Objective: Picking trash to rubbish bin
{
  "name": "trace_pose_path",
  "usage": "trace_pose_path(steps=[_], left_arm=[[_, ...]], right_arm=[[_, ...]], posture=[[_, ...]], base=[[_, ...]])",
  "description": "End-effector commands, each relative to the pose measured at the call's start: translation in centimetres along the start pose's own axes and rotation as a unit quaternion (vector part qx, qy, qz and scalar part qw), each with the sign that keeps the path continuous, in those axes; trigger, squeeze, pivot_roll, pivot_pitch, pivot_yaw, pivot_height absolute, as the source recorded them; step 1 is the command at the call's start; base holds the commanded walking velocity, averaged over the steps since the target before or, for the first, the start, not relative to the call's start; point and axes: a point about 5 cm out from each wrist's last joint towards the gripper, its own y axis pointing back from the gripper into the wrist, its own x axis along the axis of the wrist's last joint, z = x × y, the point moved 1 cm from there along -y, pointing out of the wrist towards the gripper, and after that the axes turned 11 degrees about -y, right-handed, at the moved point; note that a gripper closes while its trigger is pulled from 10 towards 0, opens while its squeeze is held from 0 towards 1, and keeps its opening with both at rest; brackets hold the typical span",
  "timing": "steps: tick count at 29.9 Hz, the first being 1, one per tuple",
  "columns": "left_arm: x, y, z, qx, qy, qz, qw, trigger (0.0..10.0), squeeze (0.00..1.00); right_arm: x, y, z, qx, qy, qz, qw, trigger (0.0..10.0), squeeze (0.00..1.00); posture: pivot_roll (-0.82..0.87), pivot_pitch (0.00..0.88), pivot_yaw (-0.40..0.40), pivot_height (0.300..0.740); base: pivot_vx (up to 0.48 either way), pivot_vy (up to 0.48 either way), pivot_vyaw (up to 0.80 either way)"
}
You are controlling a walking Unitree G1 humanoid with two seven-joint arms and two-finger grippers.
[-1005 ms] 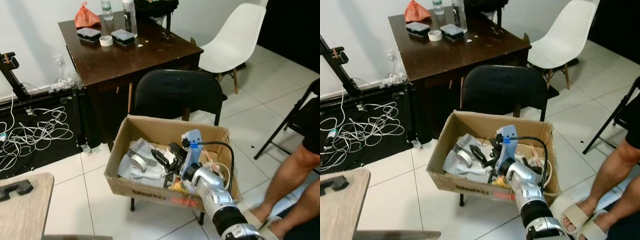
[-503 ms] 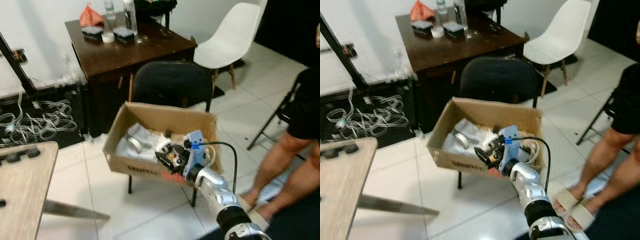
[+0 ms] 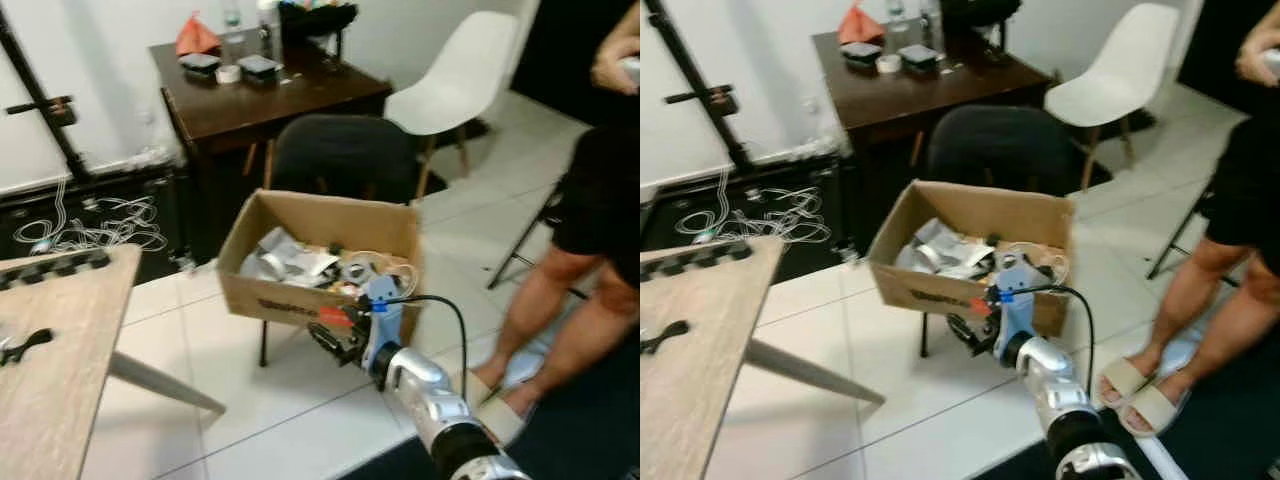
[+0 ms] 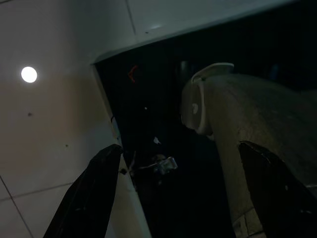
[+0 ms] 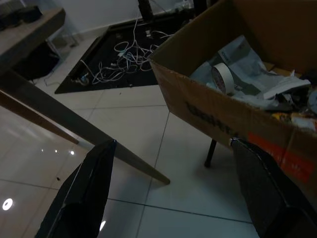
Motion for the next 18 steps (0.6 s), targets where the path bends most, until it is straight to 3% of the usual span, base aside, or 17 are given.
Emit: trace_pose_path(steps=[1, 9, 18], left_arm=[[-1.6, 0.2, 0.7, -0.022, -0.004, -0.031, 0.999, 10.0, 0.00], [-1.7, 0.2, 0.9, -0.027, -0.004, -0.030, 0.999, 10.0, 0.00], [-1.7, 0.2, 0.9, -0.028, -0.002, -0.029, 0.999, 10.0, 0.00]], right_arm=[[-0.5, 0.1, -0.1, 0.000, -0.005, -0.010, 1.000, 10.0, 0.00], [-1.5, 0.4, 0.3, -0.016, -0.008, -0.025, 1.000, 10.0, 0.00], [-4.2, 1.7, 1.6, -0.064, -0.009, -0.075, 0.995, 10.0, 0.00]], posture=[[-0.07, 0.195, 0.071, 0.740], [-0.07, 0.195, 0.071, 0.740], [-0.07, 0.193, 0.070, 0.740]], base=[[0.000, -0.431, 0.00], [0.000, -0.428, 0.00], [0.000, -0.427, 0.00]])
